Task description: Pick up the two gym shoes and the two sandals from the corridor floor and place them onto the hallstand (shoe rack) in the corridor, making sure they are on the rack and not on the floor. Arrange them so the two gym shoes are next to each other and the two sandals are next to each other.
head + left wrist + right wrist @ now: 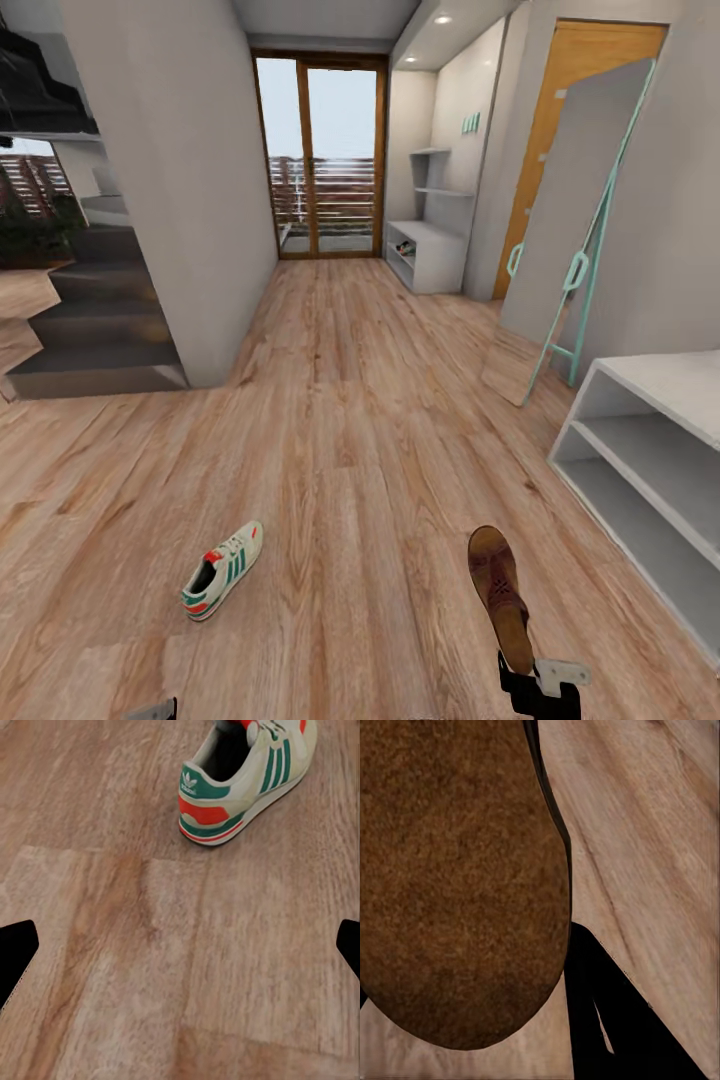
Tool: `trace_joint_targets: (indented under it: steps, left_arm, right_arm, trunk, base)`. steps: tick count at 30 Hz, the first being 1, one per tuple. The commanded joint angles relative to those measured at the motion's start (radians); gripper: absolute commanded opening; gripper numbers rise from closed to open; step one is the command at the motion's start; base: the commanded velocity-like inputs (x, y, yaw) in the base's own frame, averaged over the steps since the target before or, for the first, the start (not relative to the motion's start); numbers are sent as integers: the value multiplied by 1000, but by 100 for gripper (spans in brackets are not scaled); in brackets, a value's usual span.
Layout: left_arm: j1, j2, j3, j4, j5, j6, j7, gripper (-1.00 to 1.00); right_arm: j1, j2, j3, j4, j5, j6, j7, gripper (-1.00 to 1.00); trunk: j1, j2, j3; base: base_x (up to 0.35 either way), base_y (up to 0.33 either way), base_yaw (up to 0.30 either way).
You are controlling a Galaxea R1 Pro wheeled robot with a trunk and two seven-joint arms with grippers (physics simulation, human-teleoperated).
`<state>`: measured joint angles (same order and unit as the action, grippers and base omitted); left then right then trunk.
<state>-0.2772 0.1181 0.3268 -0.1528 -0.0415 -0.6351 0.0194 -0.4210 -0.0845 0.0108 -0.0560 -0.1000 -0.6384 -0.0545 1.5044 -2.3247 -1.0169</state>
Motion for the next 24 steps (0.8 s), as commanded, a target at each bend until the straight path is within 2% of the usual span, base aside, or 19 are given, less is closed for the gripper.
trace_joint_targets:
  steps: [1, 9, 24]
  left_arm:
    - [0, 0, 2, 1, -4, -3, 2, 100]
    - [0, 0, 2, 1, -4, -3, 2, 100]
    - [0, 0, 2, 1, -4, -3, 2, 100]
  right_arm:
    - [-1, 0, 3, 1, -10, -3, 2, -100]
    - [-1, 0, 3, 1, -10, -3, 2, -100]
    - [-1, 0, 4, -1, -11, -3, 2, -100]
  trunk:
    - [0, 0, -1]
    - [0, 0, -1]
    - [0, 0, -1]
  base:
    - [0, 279, -300]
    - [0, 296, -238]
    - [0, 303, -19]
